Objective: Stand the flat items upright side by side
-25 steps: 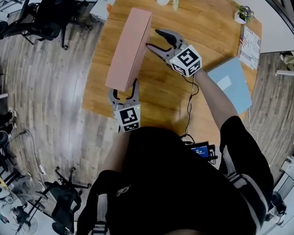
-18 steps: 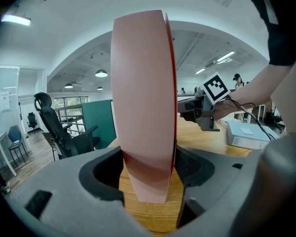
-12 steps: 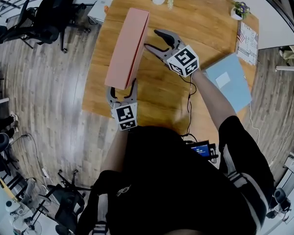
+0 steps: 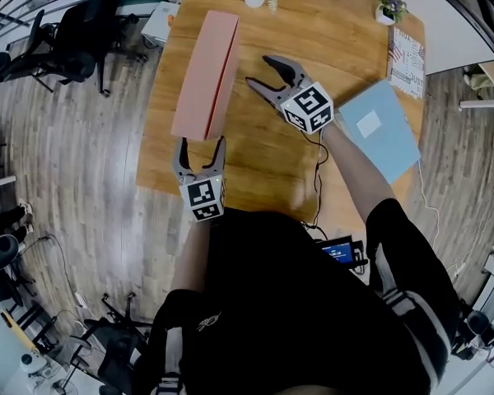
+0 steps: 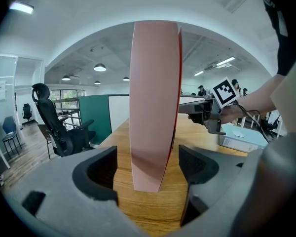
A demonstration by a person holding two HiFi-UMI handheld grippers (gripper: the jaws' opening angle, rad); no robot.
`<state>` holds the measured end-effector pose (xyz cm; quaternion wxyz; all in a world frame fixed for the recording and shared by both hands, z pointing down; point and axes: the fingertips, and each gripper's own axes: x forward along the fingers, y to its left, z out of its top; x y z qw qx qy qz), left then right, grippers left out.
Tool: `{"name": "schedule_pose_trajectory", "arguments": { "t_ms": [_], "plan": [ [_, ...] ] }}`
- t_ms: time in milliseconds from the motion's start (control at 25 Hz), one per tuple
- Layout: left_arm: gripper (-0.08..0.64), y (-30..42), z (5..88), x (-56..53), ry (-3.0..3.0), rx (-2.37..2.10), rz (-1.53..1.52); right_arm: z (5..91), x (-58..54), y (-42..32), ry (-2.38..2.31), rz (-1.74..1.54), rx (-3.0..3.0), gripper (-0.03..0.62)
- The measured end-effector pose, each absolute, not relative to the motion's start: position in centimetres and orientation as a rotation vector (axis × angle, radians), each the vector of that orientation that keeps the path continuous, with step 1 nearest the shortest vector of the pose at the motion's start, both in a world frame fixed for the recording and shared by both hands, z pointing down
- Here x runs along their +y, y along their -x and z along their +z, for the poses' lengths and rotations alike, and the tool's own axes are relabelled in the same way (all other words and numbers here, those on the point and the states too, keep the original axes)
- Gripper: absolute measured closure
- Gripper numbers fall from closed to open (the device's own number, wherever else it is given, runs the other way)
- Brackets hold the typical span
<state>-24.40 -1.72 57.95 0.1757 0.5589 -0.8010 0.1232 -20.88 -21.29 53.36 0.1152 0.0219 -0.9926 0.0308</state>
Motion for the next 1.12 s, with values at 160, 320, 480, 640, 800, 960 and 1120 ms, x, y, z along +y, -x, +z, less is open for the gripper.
{"name": "schedule_pose_trajectory", "arguments": {
  "t_ms": [160,320,480,640,800,960,1120],
  "plan": [
    [0.161,23.8,57.9,-1.1,-1.586,-2.267,0.347,53.6,-20.6,19.4,-0.091,0.097,-2.903,0.316],
    [0.163,22.9,57.9,-0.2,-1.587,-2.253,0.346,53.6,-19.6,18.0,-0.117,0.106,-2.901,0.319],
    [0.163,21.6,58.3,0.4,-1.589,-2.23,0.341,54.1,-18.3,16.1,-0.137,0.126,-2.896,0.319],
    [0.164,20.0,58.9,0.7,-1.61,-2.184,0.33,54.6,-17.2,13.7,-0.193,0.156,-2.896,0.319],
    [0.166,17.6,59.5,1.1,-1.662,-2.084,0.335,55.1,-16.0,11.0,-0.296,0.197,-2.878,0.323],
    [0.167,15.1,60.0,0.1,-1.761,-1.967,0.332,55.9,-15.4,7.8,-0.433,0.233,-2.847,0.324],
    [0.167,12.4,60.5,-0.8,-1.878,-1.818,0.334,56.3,-14.3,4.5,-0.584,0.249,-2.808,0.324]
  ]
}}
